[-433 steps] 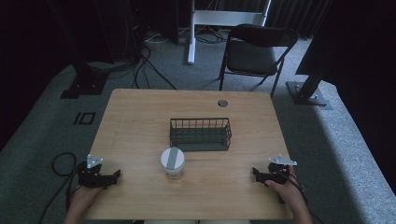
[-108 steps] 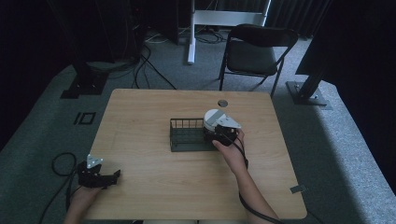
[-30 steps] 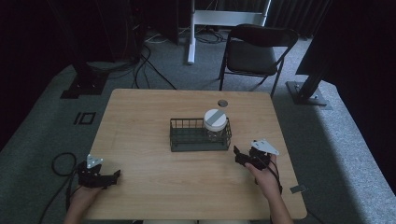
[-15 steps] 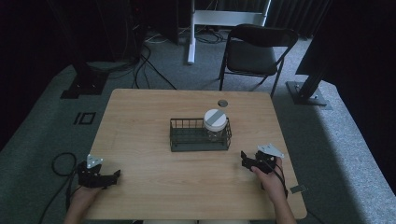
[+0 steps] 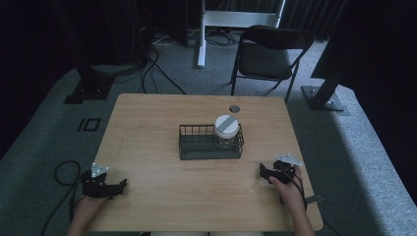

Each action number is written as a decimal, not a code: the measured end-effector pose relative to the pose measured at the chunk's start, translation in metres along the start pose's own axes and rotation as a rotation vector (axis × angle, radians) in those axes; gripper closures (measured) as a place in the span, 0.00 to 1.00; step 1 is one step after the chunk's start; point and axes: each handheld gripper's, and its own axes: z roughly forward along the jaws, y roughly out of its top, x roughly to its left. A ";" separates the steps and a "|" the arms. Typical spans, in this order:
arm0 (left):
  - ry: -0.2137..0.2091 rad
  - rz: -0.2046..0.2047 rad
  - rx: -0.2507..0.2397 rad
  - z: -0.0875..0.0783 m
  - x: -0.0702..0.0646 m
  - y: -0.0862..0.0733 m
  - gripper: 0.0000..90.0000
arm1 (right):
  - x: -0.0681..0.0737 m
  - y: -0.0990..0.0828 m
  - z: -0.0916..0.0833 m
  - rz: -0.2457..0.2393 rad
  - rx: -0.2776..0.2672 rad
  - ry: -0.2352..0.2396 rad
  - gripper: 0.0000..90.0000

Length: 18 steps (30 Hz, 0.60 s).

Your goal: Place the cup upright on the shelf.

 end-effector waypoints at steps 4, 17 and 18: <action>0.000 0.000 0.000 0.000 0.000 0.000 0.00 | -0.006 -0.003 0.000 0.007 0.017 -0.003 0.13; 0.000 0.001 0.000 0.000 0.000 0.000 0.00 | -0.012 -0.007 -0.002 -0.024 0.053 0.035 0.12; 0.000 0.001 0.000 0.000 0.000 0.000 0.00 | -0.012 -0.007 -0.002 -0.024 0.053 0.035 0.12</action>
